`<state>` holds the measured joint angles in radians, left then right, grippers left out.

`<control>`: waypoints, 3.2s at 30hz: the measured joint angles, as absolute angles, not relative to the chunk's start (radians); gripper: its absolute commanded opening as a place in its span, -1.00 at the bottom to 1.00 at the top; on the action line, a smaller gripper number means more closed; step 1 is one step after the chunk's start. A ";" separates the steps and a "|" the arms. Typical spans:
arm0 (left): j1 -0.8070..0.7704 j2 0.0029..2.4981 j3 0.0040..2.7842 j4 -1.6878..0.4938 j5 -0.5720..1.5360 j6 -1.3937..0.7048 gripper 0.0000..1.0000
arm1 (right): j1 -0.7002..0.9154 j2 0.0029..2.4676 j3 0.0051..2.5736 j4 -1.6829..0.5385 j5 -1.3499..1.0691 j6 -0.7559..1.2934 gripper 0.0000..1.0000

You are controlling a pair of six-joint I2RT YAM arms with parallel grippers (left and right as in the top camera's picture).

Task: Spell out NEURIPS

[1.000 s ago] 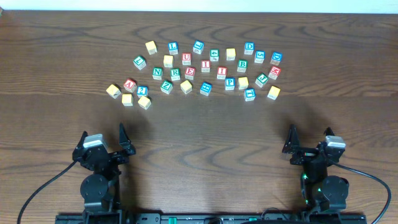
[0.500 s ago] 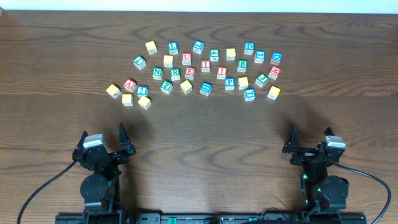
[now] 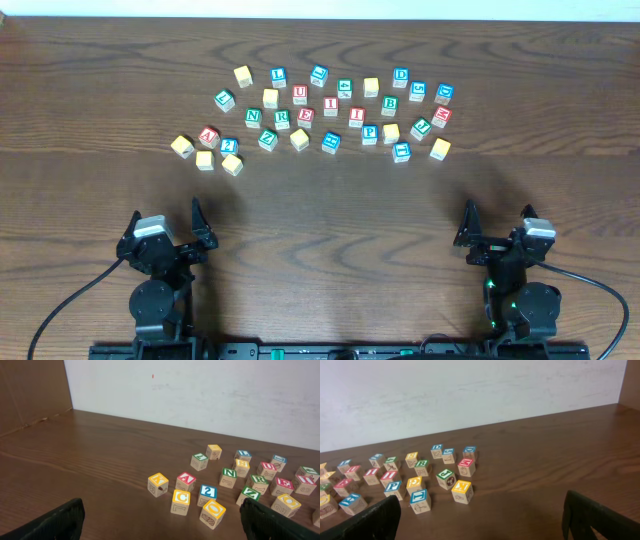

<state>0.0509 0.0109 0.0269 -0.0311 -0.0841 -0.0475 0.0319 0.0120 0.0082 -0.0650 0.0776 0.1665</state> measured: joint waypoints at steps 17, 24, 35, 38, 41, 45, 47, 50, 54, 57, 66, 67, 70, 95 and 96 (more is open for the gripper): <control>0.051 0.011 0.027 -0.031 -0.084 -0.047 0.95 | 0.032 0.012 0.008 -0.065 0.078 0.167 0.98; 0.051 0.011 0.027 -0.031 -0.084 -0.047 0.95 | 0.032 0.012 0.008 -0.065 0.078 0.167 0.99; 0.051 0.011 0.027 -0.031 -0.084 -0.047 0.95 | 0.032 0.012 0.008 -0.065 0.078 0.167 0.99; 0.051 0.011 0.027 -0.031 -0.084 -0.047 0.95 | 0.032 0.012 0.008 -0.065 0.078 0.167 0.99; 0.051 0.011 0.027 -0.031 -0.084 -0.047 0.95 | 0.032 0.012 0.008 -0.065 0.078 0.167 0.99; 0.051 0.011 0.027 -0.031 -0.084 -0.047 0.95 | 0.032 0.012 0.008 -0.065 0.078 0.167 0.98; 0.051 0.011 0.027 -0.029 -0.084 -0.048 0.95 | 0.032 0.012 0.008 -0.065 0.078 0.167 0.98; 0.051 0.011 0.027 -0.025 -0.072 -0.056 0.95 | 0.032 0.012 0.008 -0.065 0.078 0.167 0.99; 0.051 0.013 0.027 -0.029 -0.008 -0.079 0.95 | 0.032 0.012 0.008 -0.065 0.078 0.167 0.98; 0.051 0.054 0.042 -0.054 0.023 -0.107 0.95 | 0.032 0.012 0.008 -0.065 0.077 0.167 0.99; 0.051 0.464 0.415 -0.189 0.100 -0.135 0.95 | 0.032 0.012 0.008 -0.065 0.078 0.167 0.99; 0.051 0.517 0.477 -0.216 0.108 -0.135 0.95 | 0.032 0.012 0.008 -0.065 0.078 0.167 0.98; 0.051 0.669 0.655 -0.309 0.143 -0.136 0.95 | 0.032 0.012 0.008 -0.065 0.078 0.167 0.98; 0.051 1.206 1.368 -0.791 0.212 -0.081 0.95 | 0.032 0.014 0.026 0.027 0.051 0.153 0.98; 0.051 1.206 1.368 -0.795 0.212 -0.081 0.95 | 0.032 0.019 0.039 0.025 0.048 0.148 0.99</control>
<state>0.0509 1.2064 1.3678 -0.7952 0.2119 -0.0811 0.0319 0.0189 0.0395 0.0250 0.0483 0.1482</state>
